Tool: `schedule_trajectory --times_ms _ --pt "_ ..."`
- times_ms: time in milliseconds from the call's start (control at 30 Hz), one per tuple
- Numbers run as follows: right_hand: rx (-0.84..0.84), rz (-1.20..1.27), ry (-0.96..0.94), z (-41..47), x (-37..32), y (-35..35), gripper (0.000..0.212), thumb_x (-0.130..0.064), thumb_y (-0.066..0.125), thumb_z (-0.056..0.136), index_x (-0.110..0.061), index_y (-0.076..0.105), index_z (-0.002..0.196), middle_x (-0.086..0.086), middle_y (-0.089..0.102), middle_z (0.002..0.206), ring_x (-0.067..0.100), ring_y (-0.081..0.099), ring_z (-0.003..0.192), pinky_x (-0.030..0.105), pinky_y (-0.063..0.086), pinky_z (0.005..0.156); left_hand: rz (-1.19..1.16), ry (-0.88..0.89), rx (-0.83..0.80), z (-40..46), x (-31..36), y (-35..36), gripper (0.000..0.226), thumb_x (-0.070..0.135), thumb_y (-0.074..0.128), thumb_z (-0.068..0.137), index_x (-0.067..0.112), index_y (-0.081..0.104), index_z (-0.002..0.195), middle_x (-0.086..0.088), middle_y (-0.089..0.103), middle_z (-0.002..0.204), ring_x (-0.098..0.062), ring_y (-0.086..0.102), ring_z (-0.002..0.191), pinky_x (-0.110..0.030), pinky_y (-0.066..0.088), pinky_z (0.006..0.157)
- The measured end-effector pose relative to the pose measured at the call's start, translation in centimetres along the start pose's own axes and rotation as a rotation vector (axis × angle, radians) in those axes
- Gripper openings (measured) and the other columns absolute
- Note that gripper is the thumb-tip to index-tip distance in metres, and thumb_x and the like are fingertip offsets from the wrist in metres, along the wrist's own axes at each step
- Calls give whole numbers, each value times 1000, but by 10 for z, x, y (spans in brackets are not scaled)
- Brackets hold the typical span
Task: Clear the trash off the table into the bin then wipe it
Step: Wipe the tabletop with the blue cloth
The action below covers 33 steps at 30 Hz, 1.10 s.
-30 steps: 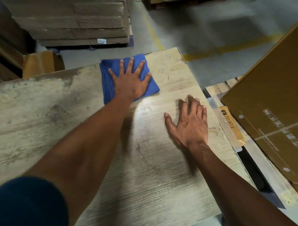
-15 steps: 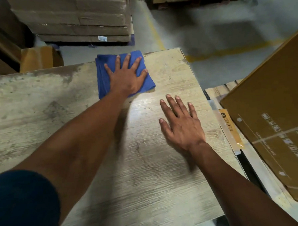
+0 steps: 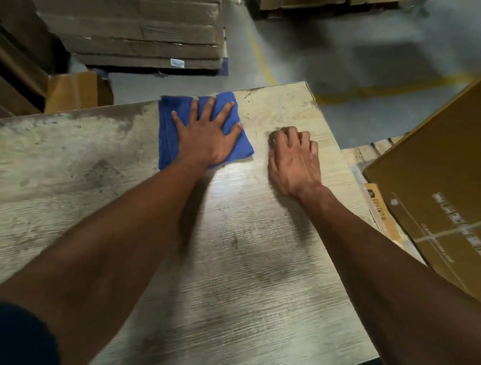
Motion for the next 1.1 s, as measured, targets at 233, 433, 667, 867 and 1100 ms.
schedule_trajectory --times_ms 233,433,667,867,1100 --pt "-198 7 5 17 5 23 64 -47 15 113 -31 2 173 -6 -7 181 23 -6 168 57 -1 134 -4 5 7 -58 0 13 73 80 10 102 53 0 169 10 -7 182 -28 -13 167 -75 -10 125" --pt "-194 -1 6 18 -2 17 67 -50 4 109 -32 -4 173 -5 -12 181 23 -10 167 57 -1 134 -2 -3 1 -35 -12 2 73 80 12 102 53 2 169 10 -6 182 -28 -13 167 -77 -10 124" --pt "-184 0 2 17 -1 19 66 -50 6 109 -33 -4 173 -7 -12 181 22 -10 167 57 -1 134 0 -73 -9 28 -22 -5 75 82 9 102 51 3 170 6 0 182 -34 -6 167 -78 -6 124" --pt "-180 5 1 16 1 17 66 -52 5 110 -33 -5 172 -6 -13 181 22 -12 167 57 -1 134 -18 -10 15 -83 -8 11 74 83 7 102 53 2 169 11 -8 182 -27 -15 167 -74 -9 126" --pt "-181 -14 -8 17 1 20 65 -53 4 111 -33 -9 172 -7 -17 179 20 -14 166 56 -2 134 -31 -94 -3 13 -28 -8 74 81 11 102 52 4 170 7 -2 182 -32 -11 167 -77 -10 123"
Point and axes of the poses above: each hand's wrist, its own z-axis towards the middle knuckle, its own y-axis out of the palm, x = y × z, the point moved 3 cm from there along z, towards the middle knuckle
